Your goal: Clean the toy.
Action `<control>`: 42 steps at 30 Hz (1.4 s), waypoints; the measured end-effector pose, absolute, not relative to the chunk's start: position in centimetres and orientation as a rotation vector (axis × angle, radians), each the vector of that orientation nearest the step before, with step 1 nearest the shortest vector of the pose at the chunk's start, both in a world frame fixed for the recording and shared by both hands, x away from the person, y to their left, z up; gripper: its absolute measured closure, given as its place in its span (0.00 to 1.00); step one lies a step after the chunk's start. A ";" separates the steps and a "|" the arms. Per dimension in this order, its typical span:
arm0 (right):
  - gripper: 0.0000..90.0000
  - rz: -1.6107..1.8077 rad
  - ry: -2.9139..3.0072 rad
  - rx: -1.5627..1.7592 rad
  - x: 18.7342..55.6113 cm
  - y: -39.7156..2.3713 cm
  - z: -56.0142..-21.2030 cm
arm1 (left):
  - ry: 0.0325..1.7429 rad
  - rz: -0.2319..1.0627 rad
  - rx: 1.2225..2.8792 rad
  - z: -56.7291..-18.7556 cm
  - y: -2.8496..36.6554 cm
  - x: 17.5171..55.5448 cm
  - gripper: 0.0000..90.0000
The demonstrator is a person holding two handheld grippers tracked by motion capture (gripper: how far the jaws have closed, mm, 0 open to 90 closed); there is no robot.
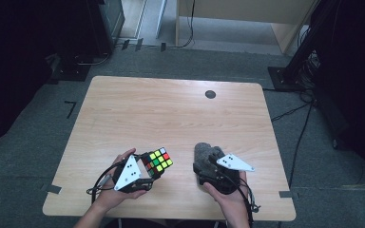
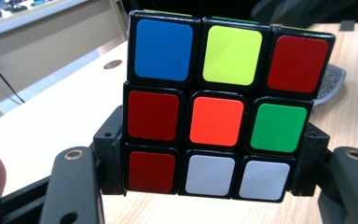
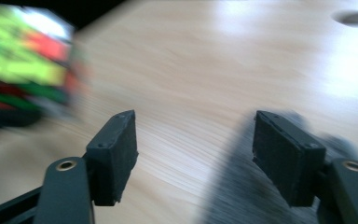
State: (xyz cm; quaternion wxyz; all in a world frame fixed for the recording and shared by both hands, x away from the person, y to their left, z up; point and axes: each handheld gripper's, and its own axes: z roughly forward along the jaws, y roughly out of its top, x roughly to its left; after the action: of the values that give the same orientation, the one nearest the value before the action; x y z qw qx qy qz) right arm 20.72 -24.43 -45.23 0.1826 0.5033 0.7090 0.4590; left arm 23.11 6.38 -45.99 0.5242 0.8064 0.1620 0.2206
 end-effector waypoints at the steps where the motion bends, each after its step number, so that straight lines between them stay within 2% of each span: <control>1: 0.36 1.237 2.003 1.432 21.0 -24.6 -46.1 | 0.390 0.522 1.928 -46.0 6.4 23.1 0.37; 7: 0.37 0.988 1.967 1.412 21.9 -25.0 -49.4 | 0.401 0.480 1.908 -45.9 6.7 23.2 0.37; 10: 0.43 0.998 2.016 1.404 22.3 -25.0 -50.5 | 0.399 0.469 1.907 -45.9 6.7 23.2 0.37; 11: 0.46 0.992 2.025 1.407 22.4 -25.0 -50.9 | 0.400 0.469 1.905 -45.9 6.7 23.3 0.37; 16: 0.75 1.045 2.026 1.480 22.6 -25.6 -51.7 | 0.403 0.440 1.897 -45.8 6.8 23.3 0.37; 19: 0.84 1.055 2.032 1.488 22.3 -25.7 -51.1 | 0.399 0.422 1.911 -46.0 6.6 23.4 0.37; 25: 0.86 1.386 1.982 1.364 20.5 -24.7 -47.3 | 0.391 0.378 1.941 -46.5 6.0 23.3 0.37; 33: 0.86 1.750 1.977 1.125 16.8 -21.1 -42.0 | 0.340 0.394 2.001 -46.9 4.8 22.6 0.37; 40: 0.85 1.766 2.017 1.181 17.1 -20.0 -43.3 | 0.275 0.452 2.006 -46.5 4.3 21.7 0.37; 42: 0.85 1.633 1.992 1.215 17.5 -20.6 -43.6 | 0.286 0.441 1.996 -46.4 4.6 21.8 0.37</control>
State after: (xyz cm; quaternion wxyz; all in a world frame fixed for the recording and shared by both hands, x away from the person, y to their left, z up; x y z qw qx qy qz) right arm 17.48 -20.57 -43.64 0.1463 0.4219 0.6920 0.5672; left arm 21.83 4.56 -46.43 0.5133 0.8299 0.1189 0.1835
